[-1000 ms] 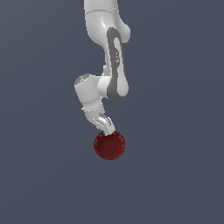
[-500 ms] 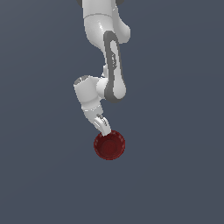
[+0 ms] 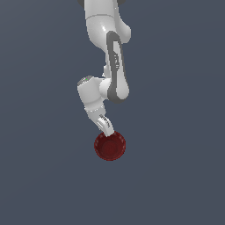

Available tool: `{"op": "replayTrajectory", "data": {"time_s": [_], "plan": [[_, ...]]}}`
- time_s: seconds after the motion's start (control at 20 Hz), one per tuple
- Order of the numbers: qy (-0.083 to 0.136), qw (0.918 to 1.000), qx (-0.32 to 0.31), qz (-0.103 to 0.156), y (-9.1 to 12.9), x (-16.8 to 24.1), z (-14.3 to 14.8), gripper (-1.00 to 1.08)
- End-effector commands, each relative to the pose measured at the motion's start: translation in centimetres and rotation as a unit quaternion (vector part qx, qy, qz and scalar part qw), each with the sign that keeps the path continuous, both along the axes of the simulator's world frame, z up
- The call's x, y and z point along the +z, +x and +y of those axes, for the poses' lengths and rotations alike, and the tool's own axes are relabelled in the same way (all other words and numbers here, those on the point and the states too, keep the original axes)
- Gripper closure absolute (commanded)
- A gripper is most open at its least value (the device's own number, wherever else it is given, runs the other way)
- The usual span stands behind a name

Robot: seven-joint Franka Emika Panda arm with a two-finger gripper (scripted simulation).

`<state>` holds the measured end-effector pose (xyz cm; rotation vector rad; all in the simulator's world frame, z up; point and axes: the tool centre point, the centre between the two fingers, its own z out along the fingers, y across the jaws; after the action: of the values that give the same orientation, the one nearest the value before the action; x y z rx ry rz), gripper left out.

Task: Pick up the object and move it to a goal position.

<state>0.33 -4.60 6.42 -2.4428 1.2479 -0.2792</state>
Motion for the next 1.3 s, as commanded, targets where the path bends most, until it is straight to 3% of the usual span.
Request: {"op": "replayTrajectory", "data": {"time_s": [0.0, 1.0, 1.05, 1.25], "plan": [[0.001, 1.0000, -0.010, 0.000, -0.1, -0.2, -0.4, -0.20], [0.004, 0.9998, -0.020, 0.002, 0.5, -2.9, 0.1, -0.20], [0.004, 0.9998, -0.020, 0.002, 0.5, -2.9, 0.1, 1.08], [0.004, 0.9998, -0.020, 0.002, 0.5, -2.9, 0.1, 1.08]]}}
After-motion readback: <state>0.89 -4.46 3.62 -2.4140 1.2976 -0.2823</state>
